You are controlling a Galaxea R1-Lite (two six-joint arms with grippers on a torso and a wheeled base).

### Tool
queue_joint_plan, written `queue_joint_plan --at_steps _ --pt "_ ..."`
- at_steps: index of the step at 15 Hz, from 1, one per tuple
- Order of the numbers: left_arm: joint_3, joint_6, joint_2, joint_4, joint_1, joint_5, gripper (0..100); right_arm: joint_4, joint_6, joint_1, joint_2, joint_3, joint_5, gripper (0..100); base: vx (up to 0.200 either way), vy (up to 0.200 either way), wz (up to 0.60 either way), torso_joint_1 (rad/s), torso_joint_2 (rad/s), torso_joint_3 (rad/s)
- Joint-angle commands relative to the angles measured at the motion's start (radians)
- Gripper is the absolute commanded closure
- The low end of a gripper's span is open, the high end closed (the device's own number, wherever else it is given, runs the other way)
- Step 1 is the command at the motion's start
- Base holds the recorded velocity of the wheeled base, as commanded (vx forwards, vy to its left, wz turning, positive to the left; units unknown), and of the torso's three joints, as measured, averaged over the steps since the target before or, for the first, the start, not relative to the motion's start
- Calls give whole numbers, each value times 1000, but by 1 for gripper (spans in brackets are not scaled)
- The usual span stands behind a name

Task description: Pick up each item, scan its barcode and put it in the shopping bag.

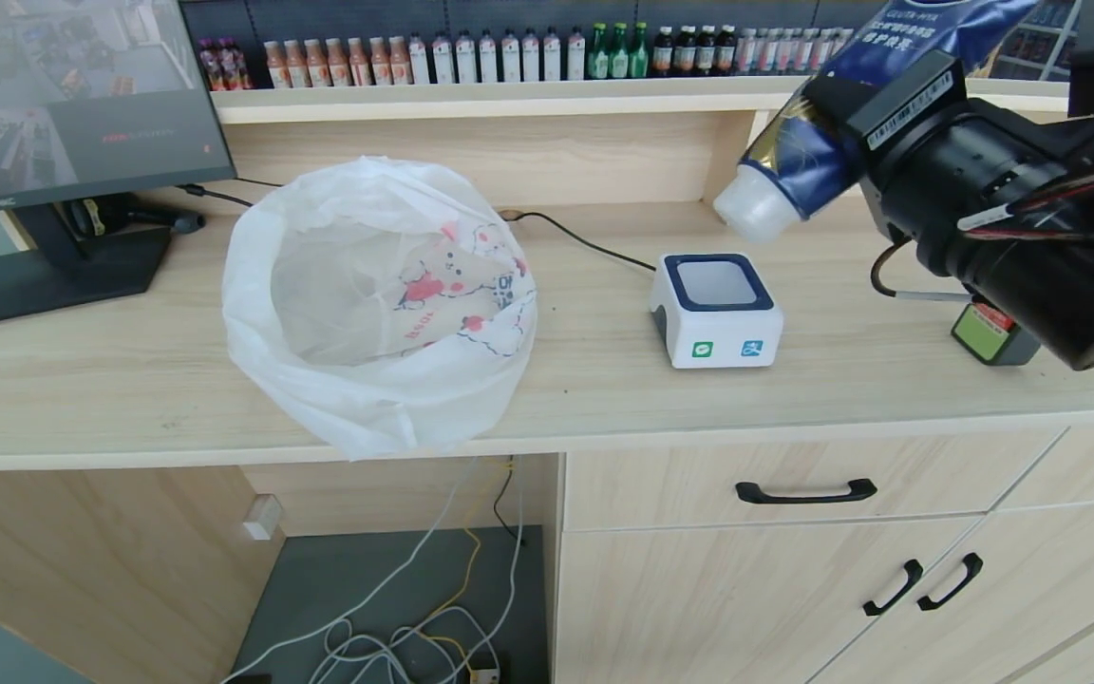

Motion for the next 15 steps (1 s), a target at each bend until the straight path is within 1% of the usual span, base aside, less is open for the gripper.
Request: queue_joint_plan --at_steps 1,4,7,9,10,11,12,13,14,15 --pt "0 -1 0 0 2 0 0 1 -108 20 -88 47 0 100 0 0 0 0 0 0" --pt "0 -1 0 0 2 0 0 -1 -265 37 -160 105 3 100 0 0 0 0 0 0" --pt "0 0 0 0 0 0 0 -5 -389 72 -172 110 3 100 0 0 0 0 0 0" --pt "0 0 0 0 0 0 0 -15 -550 57 -151 138 0 100 0 0 0 0 0 0" --pt "0 0 0 0 0 0 0 -47 -605 47 -131 156 0 100 0 0 0 0 0 0" --pt "0 0 0 0 0 0 0 -116 -643 18 -103 167 9 100 0 0 0 0 0 0" --pt "0 0 0 0 0 0 0 -153 -656 6 -88 168 20 100 0 0 0 0 0 0" --pt "0 0 0 0 0 0 0 -274 -666 -42 -33 177 120 100 0 0 0 0 0 0" --pt "0 0 0 0 0 0 0 -320 -686 -75 -11 199 196 100 0 0 0 0 0 0" --pt "0 0 0 0 0 0 0 -351 -712 -98 -2 233 246 100 0 0 0 0 0 0"
